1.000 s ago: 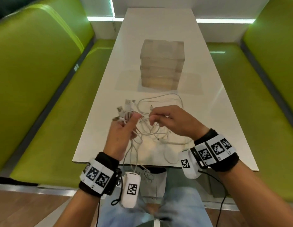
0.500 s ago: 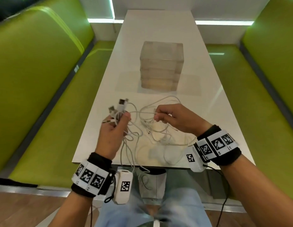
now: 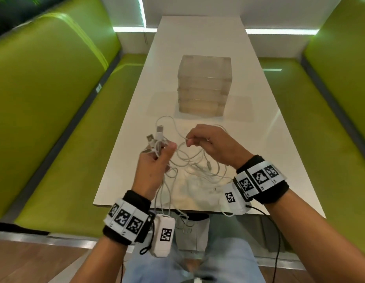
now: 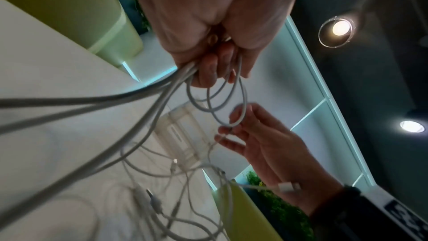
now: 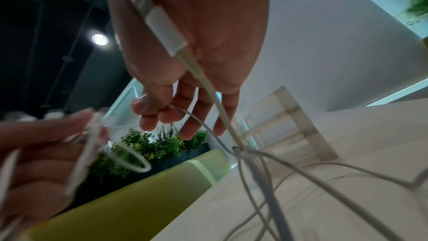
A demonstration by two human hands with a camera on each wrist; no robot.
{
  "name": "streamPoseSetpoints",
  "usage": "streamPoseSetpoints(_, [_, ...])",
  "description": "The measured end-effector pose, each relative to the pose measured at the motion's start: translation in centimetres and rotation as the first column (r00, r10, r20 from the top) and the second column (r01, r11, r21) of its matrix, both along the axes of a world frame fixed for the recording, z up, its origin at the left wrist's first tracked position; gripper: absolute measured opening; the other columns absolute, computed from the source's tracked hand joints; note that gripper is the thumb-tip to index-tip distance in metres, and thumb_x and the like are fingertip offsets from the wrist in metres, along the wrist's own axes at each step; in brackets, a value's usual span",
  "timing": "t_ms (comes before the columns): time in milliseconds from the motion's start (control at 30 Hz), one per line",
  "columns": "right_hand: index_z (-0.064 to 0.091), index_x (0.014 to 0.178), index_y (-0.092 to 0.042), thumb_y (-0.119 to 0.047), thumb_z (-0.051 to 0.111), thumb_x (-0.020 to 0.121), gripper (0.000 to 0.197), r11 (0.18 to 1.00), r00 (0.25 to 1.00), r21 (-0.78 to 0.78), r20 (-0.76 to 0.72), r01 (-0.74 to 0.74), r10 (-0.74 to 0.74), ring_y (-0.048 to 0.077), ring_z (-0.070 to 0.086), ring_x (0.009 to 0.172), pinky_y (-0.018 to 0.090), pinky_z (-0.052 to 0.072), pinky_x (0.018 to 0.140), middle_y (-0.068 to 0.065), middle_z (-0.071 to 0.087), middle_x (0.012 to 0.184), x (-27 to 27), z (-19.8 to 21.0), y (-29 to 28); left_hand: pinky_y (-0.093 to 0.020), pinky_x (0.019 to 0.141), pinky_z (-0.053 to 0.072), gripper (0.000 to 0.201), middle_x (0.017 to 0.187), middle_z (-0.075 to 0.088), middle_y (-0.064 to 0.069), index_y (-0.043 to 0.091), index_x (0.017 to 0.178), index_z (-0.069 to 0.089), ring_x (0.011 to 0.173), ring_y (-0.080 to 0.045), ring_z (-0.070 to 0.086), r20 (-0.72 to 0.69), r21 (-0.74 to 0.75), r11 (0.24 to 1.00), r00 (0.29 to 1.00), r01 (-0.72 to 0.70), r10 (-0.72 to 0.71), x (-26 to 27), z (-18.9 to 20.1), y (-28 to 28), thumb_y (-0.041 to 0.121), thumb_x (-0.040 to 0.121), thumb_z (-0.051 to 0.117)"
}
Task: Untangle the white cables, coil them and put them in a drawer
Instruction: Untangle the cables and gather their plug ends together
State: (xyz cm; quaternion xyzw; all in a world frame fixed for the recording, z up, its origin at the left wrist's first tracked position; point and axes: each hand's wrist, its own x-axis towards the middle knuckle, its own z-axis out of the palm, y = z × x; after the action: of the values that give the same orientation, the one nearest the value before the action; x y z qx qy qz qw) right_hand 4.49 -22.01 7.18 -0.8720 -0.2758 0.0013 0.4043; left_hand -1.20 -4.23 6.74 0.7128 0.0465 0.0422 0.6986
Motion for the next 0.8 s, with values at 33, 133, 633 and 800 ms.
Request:
streamPoseSetpoints(33, [0.068, 0.09, -0.007, 0.002, 0.053, 0.088, 0.017, 0.999, 0.999, -0.042, 0.023, -0.029, 0.03, 0.009, 0.056, 0.075, 0.015, 0.044, 0.072, -0.002, 0.06, 0.081, -0.2, 0.1, 0.4, -0.019, 0.046, 0.034, 0.019, 0.054, 0.037, 0.002, 0.01, 0.073, 0.059, 0.048, -0.006, 0.033, -0.008, -0.023, 0.999, 1.0, 0.024, -0.024, 0.1, 0.1, -0.7, 0.02, 0.09, 0.061])
streamPoseSetpoints(133, [0.067, 0.09, -0.006, -0.005, 0.052, 0.09, 0.015, 0.991, 0.995, -0.114, 0.057, -0.074, 0.081, 0.017, 0.052, 0.077, 0.026, 0.041, 0.07, 0.004, 0.059, 0.081, -0.7, 0.2, 1.1, -0.017, 0.045, 0.034, 0.024, 0.043, 0.043, 0.011, 0.012, 0.068, 0.059, 0.044, -0.002, 0.036, -0.027, -0.089, 0.996, 1.0, -0.01, 0.008, 0.6, 0.0, -1.8, 0.018, 0.092, 0.06])
streamPoseSetpoints(633, [0.068, 0.098, -0.006, -0.023, 0.054, 0.094, 0.022, 0.884, 0.958, -0.37, 0.099, 0.286, -0.269, 0.03, 0.054, 0.093, 0.041, 0.044, 0.079, 0.013, 0.057, 0.099, 4.7, -2.9, -3.4, -0.021, 0.045, 0.032, 0.022, 0.05, 0.045, 0.013, 0.017, 0.073, 0.051, 0.045, -0.007, 0.036, 0.207, -0.274, 0.932, 0.932, -0.236, 0.297, 2.0, 2.0, 3.1, 0.009, 0.092, 0.058])
streamPoseSetpoints(800, [0.072, 0.095, -0.009, -0.019, 0.063, 0.088, 0.016, 0.951, 0.949, -0.061, -0.077, 0.302, -0.306, 0.018, 0.057, 0.081, 0.036, 0.049, 0.08, 0.01, 0.059, 0.091, 4.7, -0.7, -3.9, -0.021, 0.044, 0.031, 0.024, 0.048, 0.041, 0.013, 0.016, 0.071, 0.048, 0.044, -0.007, 0.033, 0.209, -0.274, 0.929, 0.928, -0.247, 0.309, 1.8, 1.9, 3.9, 0.013, 0.093, 0.057])
